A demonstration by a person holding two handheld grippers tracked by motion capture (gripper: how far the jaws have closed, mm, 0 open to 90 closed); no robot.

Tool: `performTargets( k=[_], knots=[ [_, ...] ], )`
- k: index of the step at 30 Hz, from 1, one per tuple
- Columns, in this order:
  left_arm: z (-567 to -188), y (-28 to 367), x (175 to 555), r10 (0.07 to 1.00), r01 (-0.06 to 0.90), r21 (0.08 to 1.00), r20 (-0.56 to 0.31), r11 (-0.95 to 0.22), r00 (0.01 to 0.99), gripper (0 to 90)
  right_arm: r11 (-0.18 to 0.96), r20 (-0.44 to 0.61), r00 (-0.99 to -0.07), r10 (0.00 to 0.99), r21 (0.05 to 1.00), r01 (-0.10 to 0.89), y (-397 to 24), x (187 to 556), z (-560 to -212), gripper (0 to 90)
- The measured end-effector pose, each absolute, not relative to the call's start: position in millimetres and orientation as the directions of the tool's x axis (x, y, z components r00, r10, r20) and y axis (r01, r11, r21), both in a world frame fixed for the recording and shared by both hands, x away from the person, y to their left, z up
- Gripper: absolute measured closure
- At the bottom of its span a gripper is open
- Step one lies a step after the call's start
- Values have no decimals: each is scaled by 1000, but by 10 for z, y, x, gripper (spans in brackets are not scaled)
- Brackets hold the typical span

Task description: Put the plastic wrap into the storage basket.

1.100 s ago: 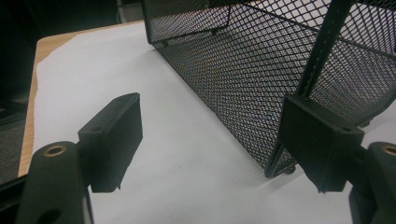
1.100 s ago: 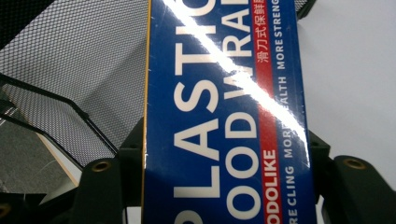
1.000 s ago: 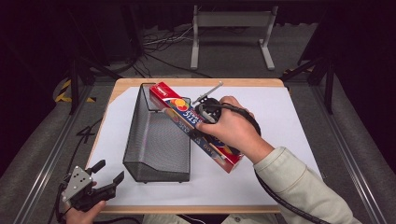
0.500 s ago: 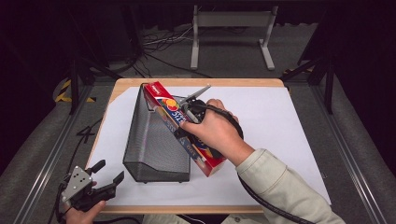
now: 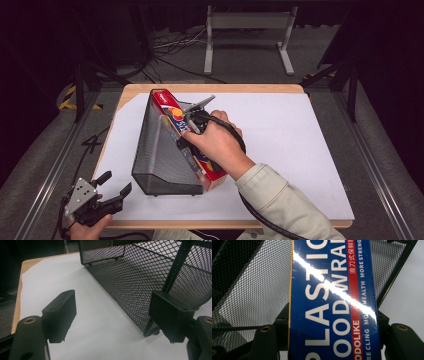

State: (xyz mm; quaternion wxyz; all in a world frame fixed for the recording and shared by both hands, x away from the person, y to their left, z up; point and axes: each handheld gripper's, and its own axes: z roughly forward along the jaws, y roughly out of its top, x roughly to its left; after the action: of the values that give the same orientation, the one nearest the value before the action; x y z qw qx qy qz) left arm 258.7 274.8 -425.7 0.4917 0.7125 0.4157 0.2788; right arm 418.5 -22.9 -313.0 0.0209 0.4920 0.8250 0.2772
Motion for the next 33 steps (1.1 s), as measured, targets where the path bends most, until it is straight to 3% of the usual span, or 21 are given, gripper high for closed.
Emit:
performTargets(
  k=[11,33],
  knots=[
    [-4262,2732,2593,862,320,930,-4,-184,507,230,340,224,-463,857,430,836,-114,4208,-3243,393],
    [-4267,2734,2597,862,323,928,-4,-186,507,229,389,141,-452,881,328,861,17,4294,-3511,386]
  ],
)
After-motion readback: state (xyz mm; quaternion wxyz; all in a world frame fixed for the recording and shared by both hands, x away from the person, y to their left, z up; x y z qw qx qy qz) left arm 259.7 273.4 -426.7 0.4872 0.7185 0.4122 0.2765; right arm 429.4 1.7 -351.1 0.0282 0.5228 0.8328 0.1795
